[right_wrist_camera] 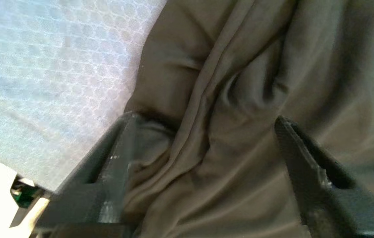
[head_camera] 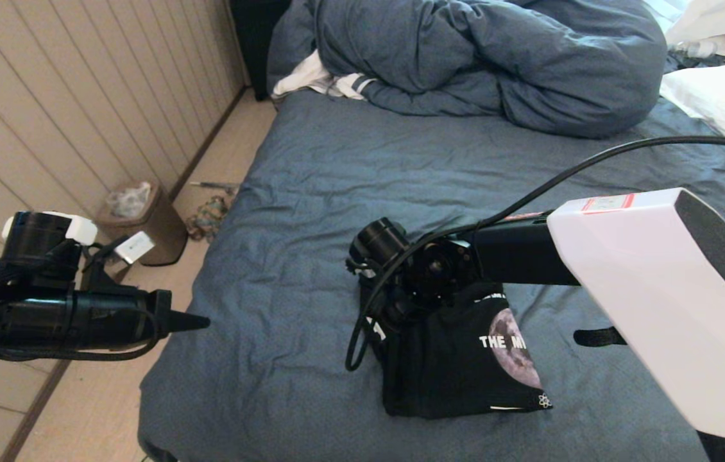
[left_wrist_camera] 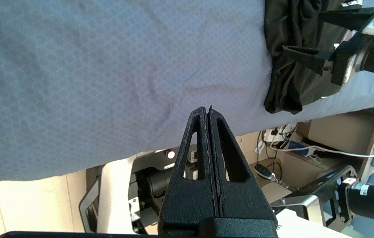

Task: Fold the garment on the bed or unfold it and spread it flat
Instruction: Unford the black T-shirt

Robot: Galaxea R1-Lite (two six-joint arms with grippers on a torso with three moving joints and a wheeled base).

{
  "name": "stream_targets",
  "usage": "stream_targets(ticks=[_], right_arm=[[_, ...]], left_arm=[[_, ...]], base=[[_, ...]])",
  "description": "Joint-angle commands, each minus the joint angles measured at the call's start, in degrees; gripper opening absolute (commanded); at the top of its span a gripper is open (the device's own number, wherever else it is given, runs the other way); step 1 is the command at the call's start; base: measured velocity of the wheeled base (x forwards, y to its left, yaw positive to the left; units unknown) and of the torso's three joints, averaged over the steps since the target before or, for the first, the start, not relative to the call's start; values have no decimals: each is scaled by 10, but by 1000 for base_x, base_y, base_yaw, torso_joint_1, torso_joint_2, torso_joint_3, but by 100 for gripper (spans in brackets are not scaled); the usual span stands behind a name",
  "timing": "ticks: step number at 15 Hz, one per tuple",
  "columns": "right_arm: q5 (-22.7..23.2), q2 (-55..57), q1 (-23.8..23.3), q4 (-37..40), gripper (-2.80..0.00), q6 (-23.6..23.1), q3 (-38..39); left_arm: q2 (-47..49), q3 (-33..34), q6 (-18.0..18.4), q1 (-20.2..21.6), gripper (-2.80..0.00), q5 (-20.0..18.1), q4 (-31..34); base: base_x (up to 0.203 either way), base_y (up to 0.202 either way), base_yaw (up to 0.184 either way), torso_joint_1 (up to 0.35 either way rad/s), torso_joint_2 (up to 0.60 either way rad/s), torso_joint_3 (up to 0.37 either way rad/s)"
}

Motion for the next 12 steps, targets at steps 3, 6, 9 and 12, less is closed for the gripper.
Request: stream_targets(ticks=[3, 6, 9, 12], right_arm=[[-11, 14, 1, 4, -280, 0, -7], [-11, 13, 1, 4, -280, 1, -1], [-11, 8, 0, 4, -280, 3, 3], [-14, -26, -8, 5, -280, 4, 12]], left_arm=[[-5, 4, -1, 0, -280, -5, 0], [-7, 5, -1, 0, -280, -10, 0], [-6, 5, -1, 0, -280, -10, 0], [-4, 5, -1, 0, -280, -10, 0]], base=[[0, 0, 0, 0, 0, 0], [0, 0, 0, 0, 0, 0], [0, 0, 0, 0, 0, 0], [0, 0, 0, 0, 0, 0]])
